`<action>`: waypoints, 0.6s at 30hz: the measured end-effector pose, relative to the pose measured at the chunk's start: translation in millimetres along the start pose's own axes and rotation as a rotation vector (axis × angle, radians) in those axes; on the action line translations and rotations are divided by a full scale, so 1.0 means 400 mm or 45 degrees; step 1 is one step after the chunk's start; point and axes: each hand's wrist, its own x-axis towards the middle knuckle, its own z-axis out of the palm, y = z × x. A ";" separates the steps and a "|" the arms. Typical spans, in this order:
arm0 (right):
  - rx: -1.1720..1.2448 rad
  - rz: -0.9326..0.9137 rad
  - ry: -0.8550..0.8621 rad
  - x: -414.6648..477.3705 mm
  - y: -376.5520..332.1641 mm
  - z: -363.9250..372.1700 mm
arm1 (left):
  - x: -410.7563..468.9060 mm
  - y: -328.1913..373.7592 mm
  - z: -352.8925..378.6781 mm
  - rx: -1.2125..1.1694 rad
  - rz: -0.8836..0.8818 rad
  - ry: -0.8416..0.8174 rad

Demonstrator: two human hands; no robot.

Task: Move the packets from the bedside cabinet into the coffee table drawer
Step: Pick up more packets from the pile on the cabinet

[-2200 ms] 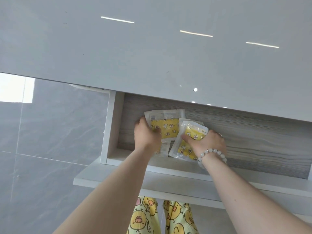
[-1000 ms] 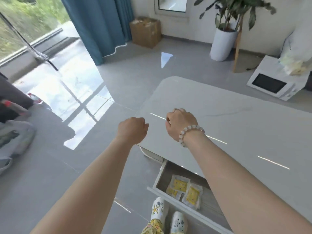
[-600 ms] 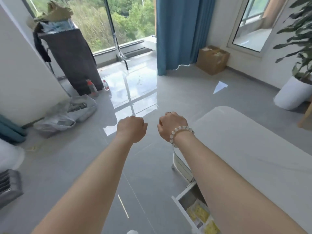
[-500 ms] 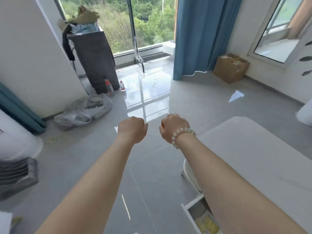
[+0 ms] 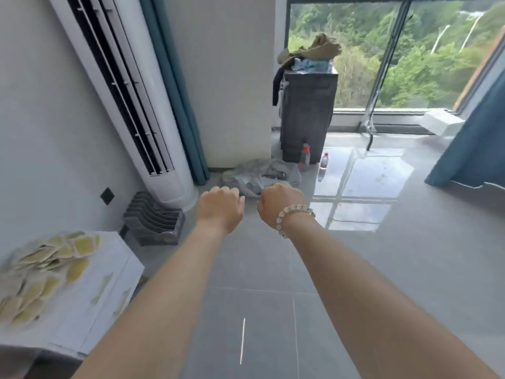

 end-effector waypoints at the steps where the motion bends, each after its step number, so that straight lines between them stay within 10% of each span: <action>1: -0.003 -0.042 0.001 0.025 -0.039 0.005 | 0.000 -0.042 0.001 0.008 -0.034 0.006; 18: 0.042 -0.698 -0.054 0.388 -0.450 0.151 | 0.026 -0.500 0.084 0.161 -0.652 -0.128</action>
